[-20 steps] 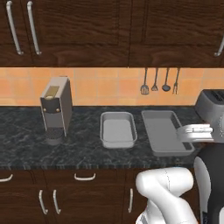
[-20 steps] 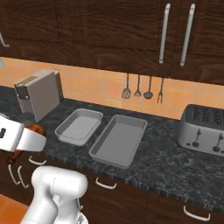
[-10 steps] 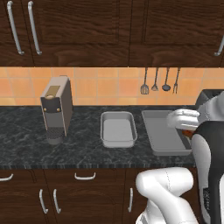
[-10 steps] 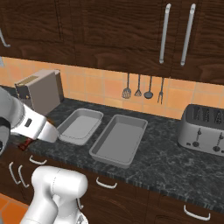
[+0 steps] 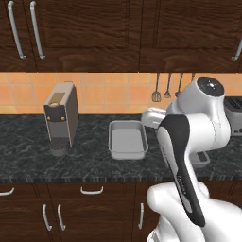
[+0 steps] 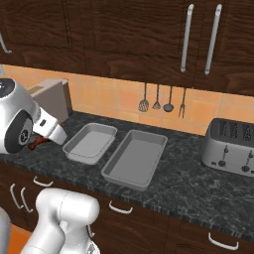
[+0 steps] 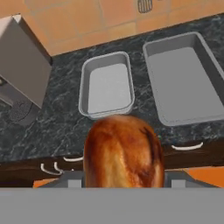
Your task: Place one corn and one chicken drumstick in each tupperware on the nearby counter, to pack two identical lunches.
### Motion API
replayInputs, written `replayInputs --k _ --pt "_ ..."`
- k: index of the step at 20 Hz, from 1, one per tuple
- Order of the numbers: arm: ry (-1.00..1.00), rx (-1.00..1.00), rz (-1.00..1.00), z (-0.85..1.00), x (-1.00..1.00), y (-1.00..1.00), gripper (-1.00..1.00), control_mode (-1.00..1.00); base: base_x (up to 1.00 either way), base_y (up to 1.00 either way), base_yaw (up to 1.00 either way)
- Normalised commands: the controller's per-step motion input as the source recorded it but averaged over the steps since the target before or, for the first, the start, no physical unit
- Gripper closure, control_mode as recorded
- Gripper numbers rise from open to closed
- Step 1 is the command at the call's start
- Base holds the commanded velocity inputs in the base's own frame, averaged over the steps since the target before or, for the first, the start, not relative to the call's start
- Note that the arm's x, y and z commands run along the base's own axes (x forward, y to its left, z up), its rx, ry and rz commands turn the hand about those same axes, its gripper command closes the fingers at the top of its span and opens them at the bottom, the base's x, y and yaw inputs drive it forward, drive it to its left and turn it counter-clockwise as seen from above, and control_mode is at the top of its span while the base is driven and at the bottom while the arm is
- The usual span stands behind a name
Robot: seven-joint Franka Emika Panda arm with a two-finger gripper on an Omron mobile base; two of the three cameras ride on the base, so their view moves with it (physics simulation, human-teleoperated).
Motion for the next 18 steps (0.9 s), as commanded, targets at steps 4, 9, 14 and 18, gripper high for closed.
replayInputs --k 4,9,14,18 --pt "0.13 0.07 0.00 -0.43 1.00 0.05 1.00 -1.00 0.00 0.00 0.00" --pt "0.00 -0.02 0.00 -0.78 0.98 0.00 1.00 -1.00 0.00 0.00 0.00" --pt "-0.04 -0.11 -0.02 -0.30 0.83 0.06 1.00 -1.00 0.00 0.00 0.00" --pt "0.00 -0.01 0.00 -0.33 0.60 0.19 1.00 -1.00 0.00 0.00 0.00"
